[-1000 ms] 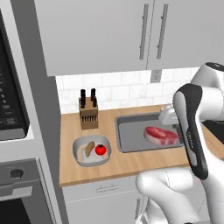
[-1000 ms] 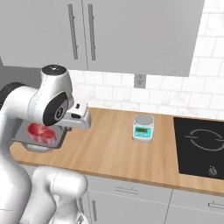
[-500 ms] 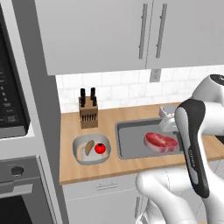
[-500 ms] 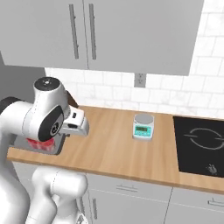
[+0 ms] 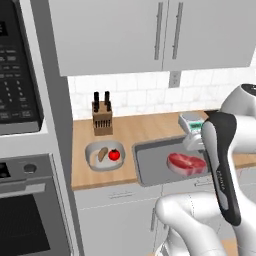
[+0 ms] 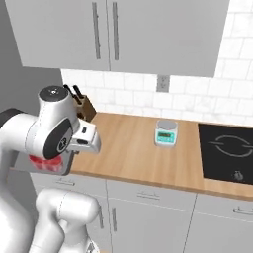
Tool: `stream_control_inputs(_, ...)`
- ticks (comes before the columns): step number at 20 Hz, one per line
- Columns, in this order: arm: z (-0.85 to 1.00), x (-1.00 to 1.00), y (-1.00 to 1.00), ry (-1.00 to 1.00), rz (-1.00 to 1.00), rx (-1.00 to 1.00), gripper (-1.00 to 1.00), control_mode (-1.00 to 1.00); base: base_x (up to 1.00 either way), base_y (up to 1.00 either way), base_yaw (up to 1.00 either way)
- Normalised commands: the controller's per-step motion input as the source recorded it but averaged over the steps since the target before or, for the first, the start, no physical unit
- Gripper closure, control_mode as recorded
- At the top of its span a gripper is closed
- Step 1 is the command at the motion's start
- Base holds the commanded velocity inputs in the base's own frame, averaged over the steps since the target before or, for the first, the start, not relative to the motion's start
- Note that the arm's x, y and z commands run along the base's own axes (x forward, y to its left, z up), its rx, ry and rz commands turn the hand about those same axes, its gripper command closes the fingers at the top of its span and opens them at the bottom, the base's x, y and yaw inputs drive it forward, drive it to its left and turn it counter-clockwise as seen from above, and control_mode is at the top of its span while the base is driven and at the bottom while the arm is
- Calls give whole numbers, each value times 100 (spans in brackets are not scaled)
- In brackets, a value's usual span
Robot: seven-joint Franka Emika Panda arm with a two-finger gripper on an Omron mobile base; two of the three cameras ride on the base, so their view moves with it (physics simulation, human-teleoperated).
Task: Take the meat container that has the steak and place it on the second highest rack of the freezer. Then take the vegetable container that has the tomato and sweet potato and place it on the highest rack of the freezer.
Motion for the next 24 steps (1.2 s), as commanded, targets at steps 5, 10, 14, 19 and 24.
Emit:
stream_control_inputs(5, 0, 0, 0, 0, 0, 0, 100, 100, -31, 81, 14)
stream_control_inputs(10, 0, 0, 0, 0, 0, 0, 100, 100, -61, 100, 8)
stream_control_inputs(14, 0, 0, 0, 0, 0, 0, 100, 100, -38, 88, 3)
stream_control_inputs(19, 0, 0, 0, 0, 0, 0, 100, 100, -9, 98, 0)
stream_control_inputs(24, 0, 0, 0, 0, 0, 0, 100, 100, -6, 100, 0)
